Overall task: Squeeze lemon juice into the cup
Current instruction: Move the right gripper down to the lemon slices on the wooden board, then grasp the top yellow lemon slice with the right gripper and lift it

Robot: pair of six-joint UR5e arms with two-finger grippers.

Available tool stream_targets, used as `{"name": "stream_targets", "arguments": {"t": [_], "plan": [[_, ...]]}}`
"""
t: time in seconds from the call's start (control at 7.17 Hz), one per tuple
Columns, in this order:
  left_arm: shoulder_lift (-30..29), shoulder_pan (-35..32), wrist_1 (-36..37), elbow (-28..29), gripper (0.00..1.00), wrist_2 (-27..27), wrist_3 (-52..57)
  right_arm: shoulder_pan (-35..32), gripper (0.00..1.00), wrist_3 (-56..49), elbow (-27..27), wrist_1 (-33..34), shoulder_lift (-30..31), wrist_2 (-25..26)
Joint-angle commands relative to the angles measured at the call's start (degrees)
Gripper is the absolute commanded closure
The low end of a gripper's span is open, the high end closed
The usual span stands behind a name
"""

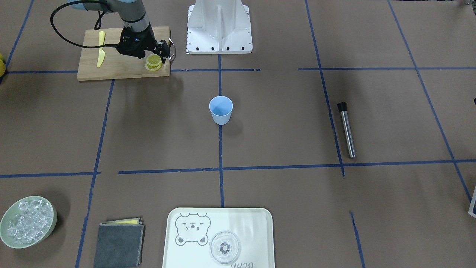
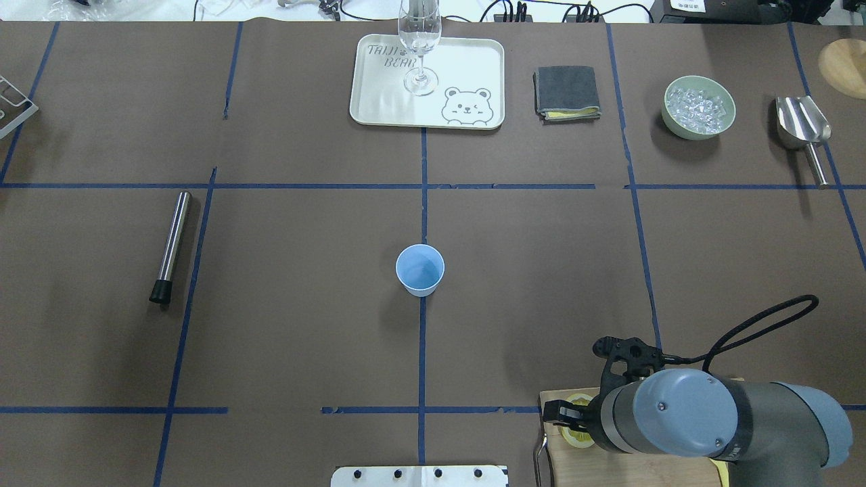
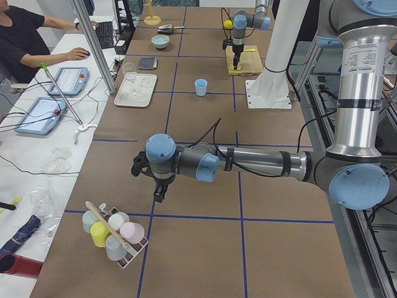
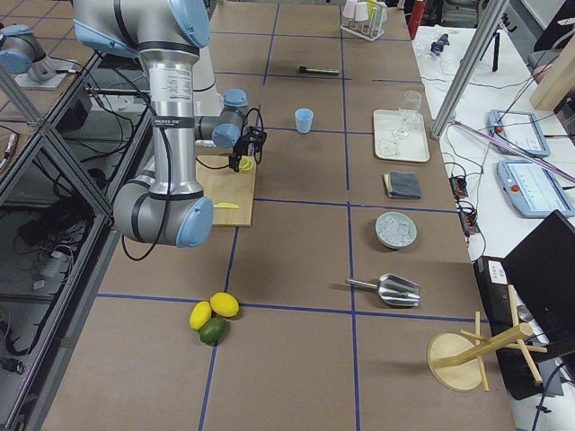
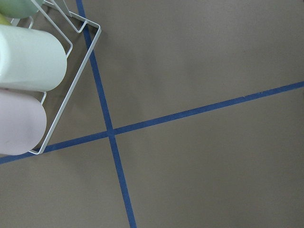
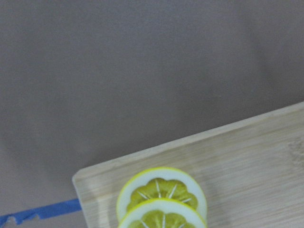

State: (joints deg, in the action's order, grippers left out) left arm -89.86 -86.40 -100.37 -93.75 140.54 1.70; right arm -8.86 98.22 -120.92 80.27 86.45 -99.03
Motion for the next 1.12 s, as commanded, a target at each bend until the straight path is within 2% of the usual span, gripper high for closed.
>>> {"name": "stream_targets", "arguments": {"t": [0.0,0.28,0.42,0.56,0.7,0.98], "plan": [[0.0,0.0,0.0,-0.1,0.00,0.0,0.0,0.2,0.00,0.0,0.3,0.0,-0.4,0.0],[0.0,0.0,0.0,-0.4,0.00,0.0,-0.1,0.3,0.02,0.0,1.1,-0.1,-0.3,0.1],[0.0,-0.1,0.0,-0.6,0.00,0.1,-0.3,0.3,0.14,0.0,1.1,-0.2,-0.4,0.1],[0.0,-0.1,0.0,-0.6,0.00,0.1,-0.3,0.2,0.36,0.0,1.0,-0.1,-0.3,0.1],[0.0,-0.1,0.0,-0.6,0.00,0.1,-0.3,0.2,0.45,0.0,0.8,-0.2,-0.3,0.1],[0.1,-0.1,0.0,-0.7,0.00,0.1,-0.3,-0.1,0.44,0.0,-0.1,-0.1,-0.2,0.0]]}}
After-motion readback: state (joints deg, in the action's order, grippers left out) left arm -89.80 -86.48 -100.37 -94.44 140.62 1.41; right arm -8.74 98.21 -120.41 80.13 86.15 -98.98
